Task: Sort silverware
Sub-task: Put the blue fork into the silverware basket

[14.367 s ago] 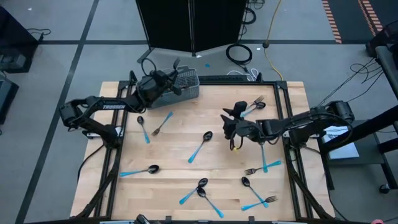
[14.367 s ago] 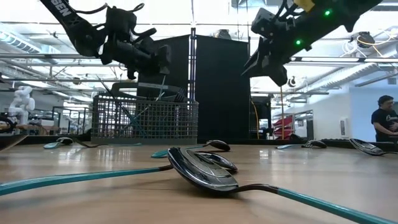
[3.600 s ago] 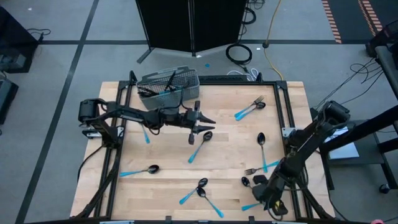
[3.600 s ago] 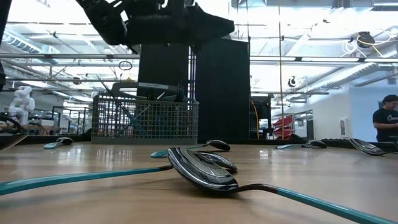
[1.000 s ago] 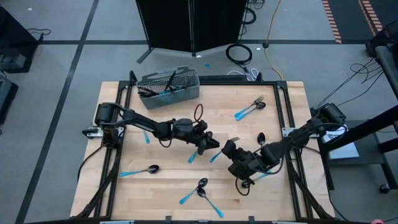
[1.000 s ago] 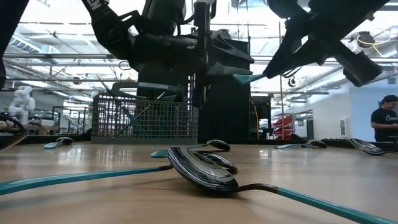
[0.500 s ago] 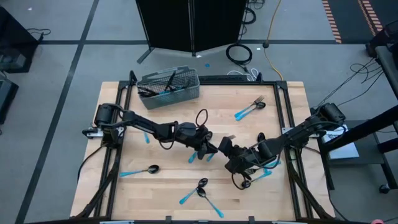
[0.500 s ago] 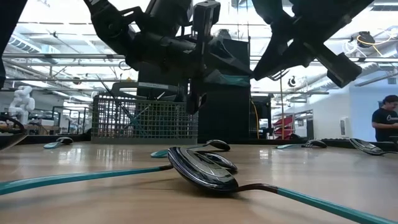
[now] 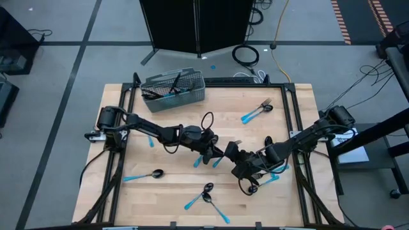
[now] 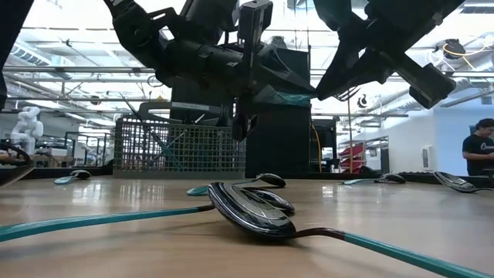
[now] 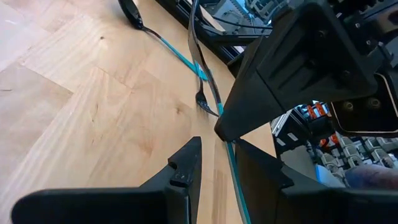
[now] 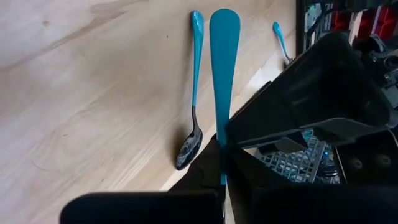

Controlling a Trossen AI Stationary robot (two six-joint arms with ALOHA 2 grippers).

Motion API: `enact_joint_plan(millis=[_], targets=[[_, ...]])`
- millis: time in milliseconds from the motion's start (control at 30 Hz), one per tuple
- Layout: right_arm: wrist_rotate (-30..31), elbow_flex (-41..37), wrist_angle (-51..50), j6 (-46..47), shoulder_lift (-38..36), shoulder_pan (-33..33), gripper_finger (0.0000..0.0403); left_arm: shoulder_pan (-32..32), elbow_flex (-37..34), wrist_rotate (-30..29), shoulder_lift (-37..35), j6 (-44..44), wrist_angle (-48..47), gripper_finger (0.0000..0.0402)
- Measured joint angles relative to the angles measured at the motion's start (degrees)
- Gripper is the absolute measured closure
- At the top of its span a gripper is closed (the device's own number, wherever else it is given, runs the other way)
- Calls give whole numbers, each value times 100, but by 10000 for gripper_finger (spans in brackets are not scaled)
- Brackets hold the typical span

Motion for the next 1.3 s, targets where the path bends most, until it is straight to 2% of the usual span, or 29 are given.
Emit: enact_joint_plan(millis=[333, 867, 1067, 1300], targets=[[-10, 0, 57, -202, 0, 0, 402, 0, 6, 24, 0, -172, -174, 308], [28, 4, 250, -394, -4, -149, 402, 0, 0, 451, -2, -272, -257, 308], [-428, 4, 241, -428, -4, -151, 402, 60, 0, 475, -2, -165, -240, 308], [-412, 4, 246, -493, -4, -151, 402, 98, 0, 475, -2, -159, -232, 308]])
